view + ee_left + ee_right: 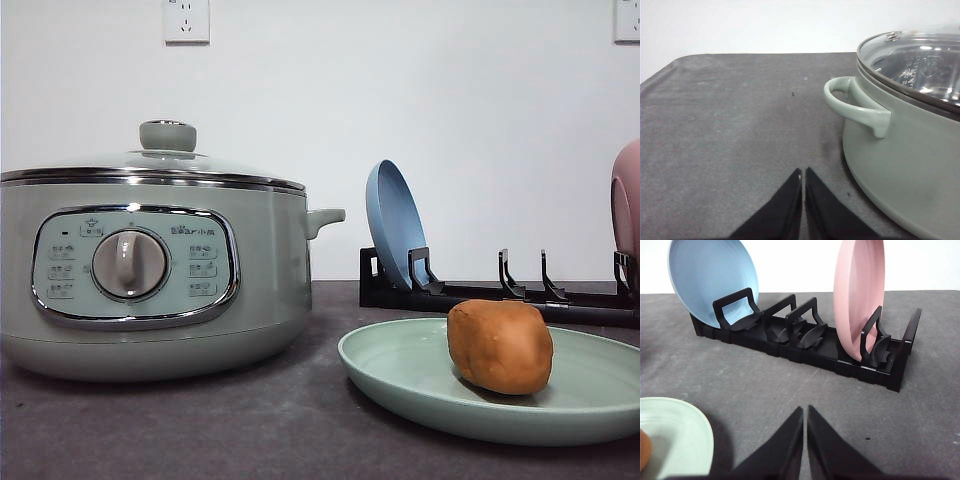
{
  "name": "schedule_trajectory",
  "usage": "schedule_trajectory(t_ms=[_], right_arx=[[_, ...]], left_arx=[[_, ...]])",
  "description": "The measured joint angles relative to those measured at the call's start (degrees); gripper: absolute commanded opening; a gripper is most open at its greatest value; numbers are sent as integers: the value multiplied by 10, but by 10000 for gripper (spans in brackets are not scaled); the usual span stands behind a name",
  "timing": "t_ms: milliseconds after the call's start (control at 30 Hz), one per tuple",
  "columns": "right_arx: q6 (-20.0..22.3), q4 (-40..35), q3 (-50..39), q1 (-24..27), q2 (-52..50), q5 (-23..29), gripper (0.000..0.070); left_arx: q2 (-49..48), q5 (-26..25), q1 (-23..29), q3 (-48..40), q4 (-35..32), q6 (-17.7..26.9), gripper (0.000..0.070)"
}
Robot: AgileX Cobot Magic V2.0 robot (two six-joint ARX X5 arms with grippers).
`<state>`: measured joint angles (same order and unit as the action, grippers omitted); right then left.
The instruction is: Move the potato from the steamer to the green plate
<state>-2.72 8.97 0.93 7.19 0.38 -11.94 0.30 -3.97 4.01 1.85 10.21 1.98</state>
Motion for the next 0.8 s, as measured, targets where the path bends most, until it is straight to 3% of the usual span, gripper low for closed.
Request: schedule_trajectory(t_ms=[800], right_arx=[[0,0,0,0,0,0,0]], left_arx=[[0,0,0,0,0,0,2]])
